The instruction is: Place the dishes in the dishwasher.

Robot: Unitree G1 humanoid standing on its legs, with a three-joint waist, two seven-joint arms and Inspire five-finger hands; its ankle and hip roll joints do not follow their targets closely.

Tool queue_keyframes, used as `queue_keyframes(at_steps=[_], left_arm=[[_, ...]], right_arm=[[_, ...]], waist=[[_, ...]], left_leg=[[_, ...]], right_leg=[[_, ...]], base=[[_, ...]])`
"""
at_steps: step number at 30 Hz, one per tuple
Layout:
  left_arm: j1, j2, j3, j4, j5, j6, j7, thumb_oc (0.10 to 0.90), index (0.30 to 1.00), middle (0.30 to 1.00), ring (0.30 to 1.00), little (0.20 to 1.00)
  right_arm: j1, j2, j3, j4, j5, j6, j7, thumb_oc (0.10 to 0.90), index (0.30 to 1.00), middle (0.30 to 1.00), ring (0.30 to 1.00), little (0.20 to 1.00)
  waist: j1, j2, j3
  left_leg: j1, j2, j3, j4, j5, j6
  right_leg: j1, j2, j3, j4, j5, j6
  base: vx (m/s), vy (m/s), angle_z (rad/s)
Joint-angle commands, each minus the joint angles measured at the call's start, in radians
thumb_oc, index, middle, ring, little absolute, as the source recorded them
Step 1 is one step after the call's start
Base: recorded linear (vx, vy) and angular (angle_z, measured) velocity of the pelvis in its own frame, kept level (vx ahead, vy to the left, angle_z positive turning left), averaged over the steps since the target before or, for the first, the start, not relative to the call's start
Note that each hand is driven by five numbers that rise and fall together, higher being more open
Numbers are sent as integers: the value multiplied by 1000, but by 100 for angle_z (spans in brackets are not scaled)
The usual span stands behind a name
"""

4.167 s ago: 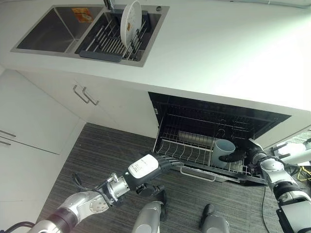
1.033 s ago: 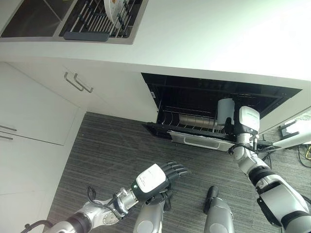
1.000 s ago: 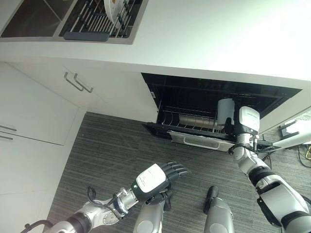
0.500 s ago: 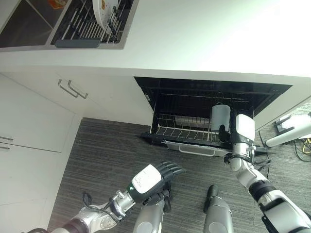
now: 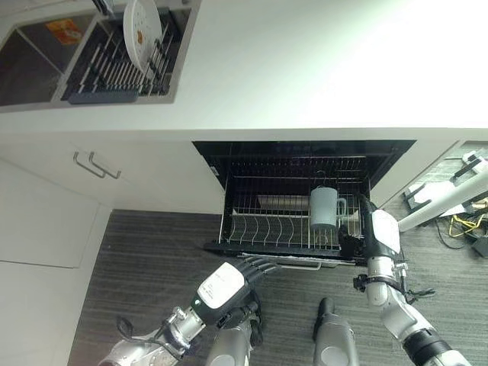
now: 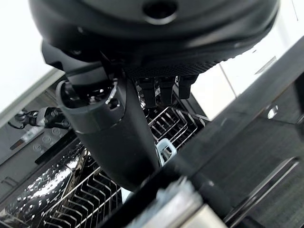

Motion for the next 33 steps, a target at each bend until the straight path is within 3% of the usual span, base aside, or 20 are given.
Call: queue_keyframes(at_steps=[1, 13, 16, 21, 26, 30, 33], left_arm=[[15, -12, 24, -98, -90, -78, 6, 800, 900, 900, 900, 900], [54, -21, 66, -103, -126, -83, -28, 800, 900, 900, 900, 900], [88, -50, 143, -89, -204, -62, 33, 800, 900, 900, 900, 900], [96, -92, 276, -102, -297, -92, 100, 800, 900, 900, 900, 900], [72, -137, 442, -193, -432, -130, 65, 800, 900, 900, 900, 900], [56, -159, 501, -215, -529, -102, 6, 800, 900, 900, 900, 900], [64, -177, 562, -215, -576, -50, 49, 800, 900, 900, 900, 900]], right_arm=[[-4, -79, -35, -101, -26, -70, -30, 800, 900, 900, 900, 900], [48, -111, -81, -265, 21, -167, -9, 800, 900, 900, 900, 900], [96, -120, -116, -376, 89, -248, 60, 800, 900, 900, 900, 900], [139, -107, -149, -442, 186, -327, 156, 800, 900, 900, 900, 900], [185, -74, -223, -482, 260, -412, 178, 800, 900, 900, 900, 900], [199, -43, -273, -515, 279, -446, 158, 800, 900, 900, 900, 900], [212, -9, -322, -552, 321, -468, 149, 800, 900, 900, 900, 900]], waist=[[-9, 8, -53], [-9, -3, -81], [0, -20, -114], [14, -48, -138], [27, -81, -164], [24, -85, -174], [16, -80, -186]], left_leg=[[43, 69, 51, 134, -223, -32], [63, 73, 50, 134, -229, -37], [78, 73, 50, 134, -237, -42], [95, 61, 42, 134, -249, -36], [118, 20, 32, 134, -276, -2], [127, -9, 15, 134, -288, 25], [132, -27, 3, 134, -301, 45]], right_leg=[[8, 6, 13, -10, -73, 41], [32, 15, 7, -10, -85, 43], [50, 15, -1, -10, -96, 43], [62, 8, -3, -10, -96, 43], [79, -5, 9, -10, -80, 52], [91, -2, 21, -10, -59, 61], [94, 0, 34, -10, -14, 79]], base=[[30, -24, 0], [6, 3, -1], [39, 46, -2], [-2, 78, -1], [-19, 176, -1], [19, 172, 7], [51, 231, 15]])
